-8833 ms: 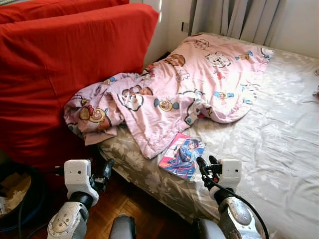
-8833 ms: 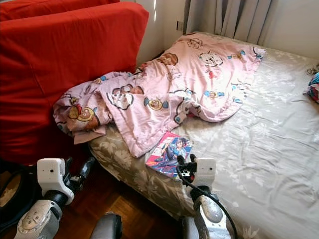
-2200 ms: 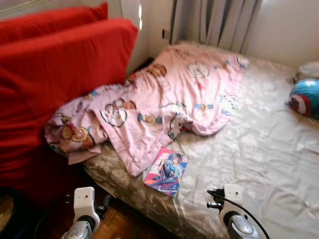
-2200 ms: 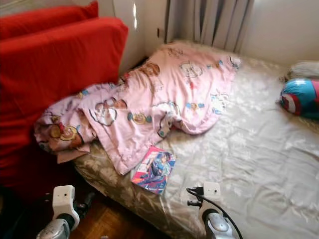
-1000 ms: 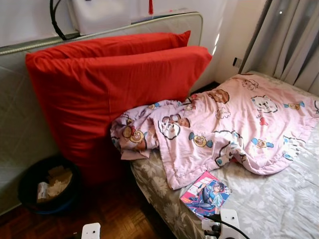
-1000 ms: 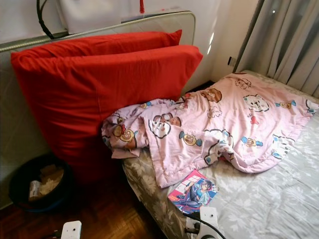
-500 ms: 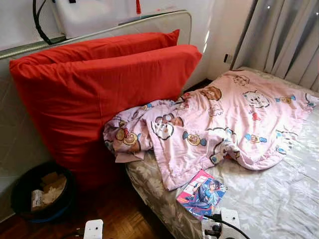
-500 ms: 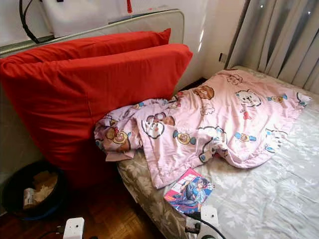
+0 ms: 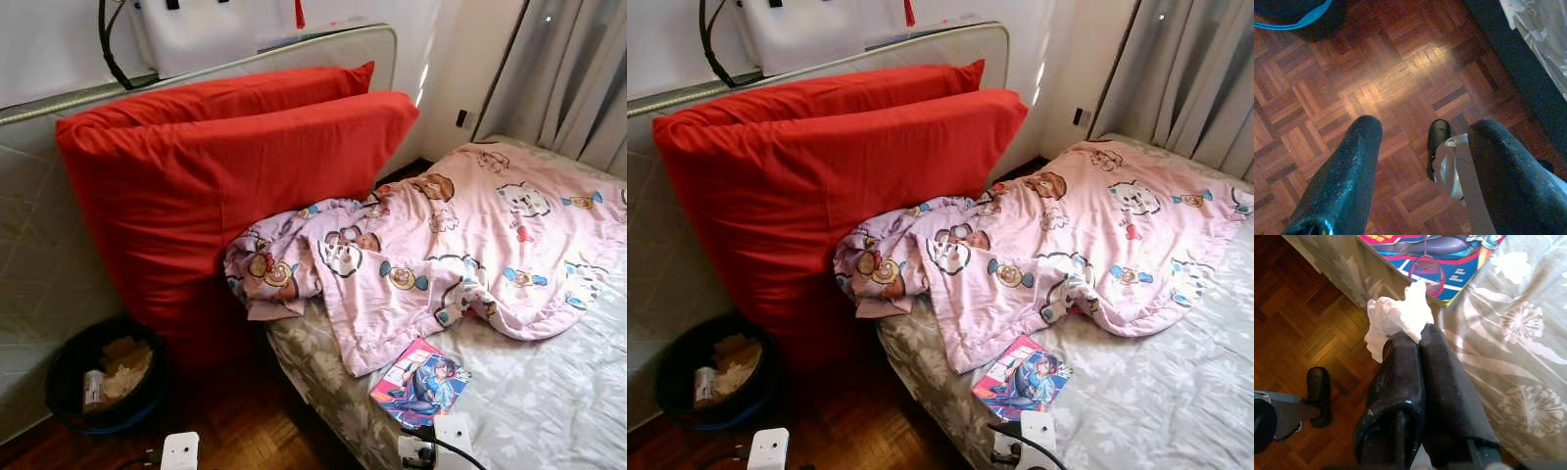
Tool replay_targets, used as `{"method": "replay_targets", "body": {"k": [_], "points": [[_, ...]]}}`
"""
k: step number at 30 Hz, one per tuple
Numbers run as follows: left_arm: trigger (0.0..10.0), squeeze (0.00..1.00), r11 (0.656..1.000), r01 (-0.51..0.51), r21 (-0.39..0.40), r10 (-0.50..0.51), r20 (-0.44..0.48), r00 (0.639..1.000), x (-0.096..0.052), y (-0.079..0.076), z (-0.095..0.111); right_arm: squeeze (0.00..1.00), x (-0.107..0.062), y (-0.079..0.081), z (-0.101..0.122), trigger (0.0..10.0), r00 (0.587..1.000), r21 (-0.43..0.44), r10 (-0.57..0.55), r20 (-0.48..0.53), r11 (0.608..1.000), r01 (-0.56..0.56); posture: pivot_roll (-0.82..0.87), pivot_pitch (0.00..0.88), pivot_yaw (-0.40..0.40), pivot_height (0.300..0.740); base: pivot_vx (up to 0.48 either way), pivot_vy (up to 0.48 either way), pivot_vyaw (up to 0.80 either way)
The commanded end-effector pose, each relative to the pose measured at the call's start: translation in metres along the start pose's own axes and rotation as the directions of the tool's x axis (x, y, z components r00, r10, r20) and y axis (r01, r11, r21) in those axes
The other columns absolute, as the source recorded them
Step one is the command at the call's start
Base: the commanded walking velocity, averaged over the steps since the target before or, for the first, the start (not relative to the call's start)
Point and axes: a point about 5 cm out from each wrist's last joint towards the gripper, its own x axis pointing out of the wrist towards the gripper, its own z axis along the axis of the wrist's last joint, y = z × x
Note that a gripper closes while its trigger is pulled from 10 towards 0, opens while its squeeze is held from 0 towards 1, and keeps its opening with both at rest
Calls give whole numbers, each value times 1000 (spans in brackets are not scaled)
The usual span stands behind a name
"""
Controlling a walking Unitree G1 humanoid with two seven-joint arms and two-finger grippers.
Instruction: Clean up the room
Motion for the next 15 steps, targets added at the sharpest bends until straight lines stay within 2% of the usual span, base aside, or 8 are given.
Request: {"method": "replay_targets", "body": {"k": [1,15], "points": [[10000,0,1000,1,2,-1,-28,1000,-1,1,-5,0,0,1,1,10000,1000,-2,2,0,1000,-2,100,50,-15,740,0,349,0],[10000,0,1000,-2,-5,2,-30,1000,-1,1,-6,0,0,2,0,10000,1000,-7,5,-7,1000,-5,106,48,-18,740,0,350,0]]}}
